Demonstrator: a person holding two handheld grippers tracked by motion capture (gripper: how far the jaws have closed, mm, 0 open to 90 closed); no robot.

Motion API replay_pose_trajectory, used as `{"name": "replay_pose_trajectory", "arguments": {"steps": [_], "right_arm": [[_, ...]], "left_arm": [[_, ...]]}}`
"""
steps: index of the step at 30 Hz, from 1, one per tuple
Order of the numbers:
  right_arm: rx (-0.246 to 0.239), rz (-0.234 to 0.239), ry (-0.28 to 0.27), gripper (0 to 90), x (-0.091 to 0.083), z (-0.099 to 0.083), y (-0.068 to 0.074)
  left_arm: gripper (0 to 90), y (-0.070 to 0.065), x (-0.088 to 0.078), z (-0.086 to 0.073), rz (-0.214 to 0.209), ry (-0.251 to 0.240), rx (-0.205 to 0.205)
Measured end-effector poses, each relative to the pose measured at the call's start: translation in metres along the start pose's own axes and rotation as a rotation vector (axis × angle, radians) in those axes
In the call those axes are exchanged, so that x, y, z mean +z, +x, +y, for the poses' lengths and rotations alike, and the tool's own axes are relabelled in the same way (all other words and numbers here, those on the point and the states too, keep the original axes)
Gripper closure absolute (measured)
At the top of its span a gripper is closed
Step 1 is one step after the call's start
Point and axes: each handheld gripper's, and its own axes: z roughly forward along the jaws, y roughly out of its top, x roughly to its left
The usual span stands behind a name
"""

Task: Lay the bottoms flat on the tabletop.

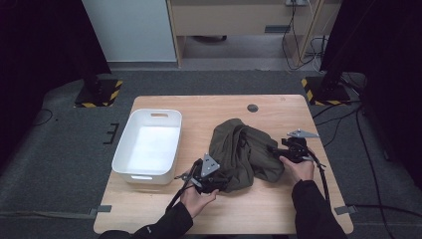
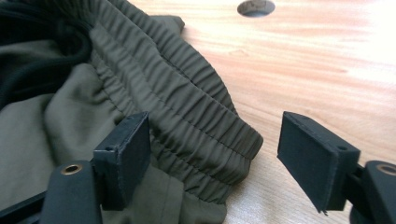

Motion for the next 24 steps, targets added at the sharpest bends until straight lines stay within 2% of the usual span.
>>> {"name": "replay_pose_trajectory", "arguments": {"steps": [4, 7, 8, 12, 15, 19, 21, 22, 24], "right_arm": [[0.016, 0.031, 0.035, 22.6, 0.009, -0.004, -0.001], [0.006, 0.044, 0.05, 23.8, 0.012, -0.006, 0.0], [0.007, 0.043, 0.05, 25.1, 0.013, -0.007, 0.001], [-0.006, 0.041, 0.048, 32.5, 0.014, -0.009, 0.005], [-0.011, 0.031, 0.052, 33.5, 0.015, -0.009, 0.006], [-0.012, 0.006, 0.039, 26.7, 0.014, -0.008, 0.003], [0.023, 0.009, 0.05, 19.2, 0.016, -0.008, -0.001], [0.05, 0.017, 0.06, 17.5, 0.018, -0.009, -0.002], [0.066, 0.03, 0.076, 15.9, 0.02, -0.012, -0.005]], "left_arm": [[35.0, 0.002, 0.01, -0.002, 0.049, 0.024, 0.014], [48.8, 0.009, 0.014, -0.003, 0.055, 0.044, -0.034], [53.5, 0.01, 0.014, -0.003, 0.061, 0.048, -0.038], [61.7, 0.016, 0.012, -0.004, 0.077, 0.072, -0.045], [65.4, 0.021, 0.008, -0.003, 0.084, 0.077, -0.064], [69.3, 0.03, 0.001, 0.001, 0.093, 0.067, -0.099], [71.1, 0.035, -0.002, 0.001, 0.1, 0.071, -0.114], [71.5, 0.037, -0.004, 0.001, 0.106, 0.072, -0.12], [72.1, 0.039, -0.005, 0.001, 0.116, 0.078, -0.125]]}}
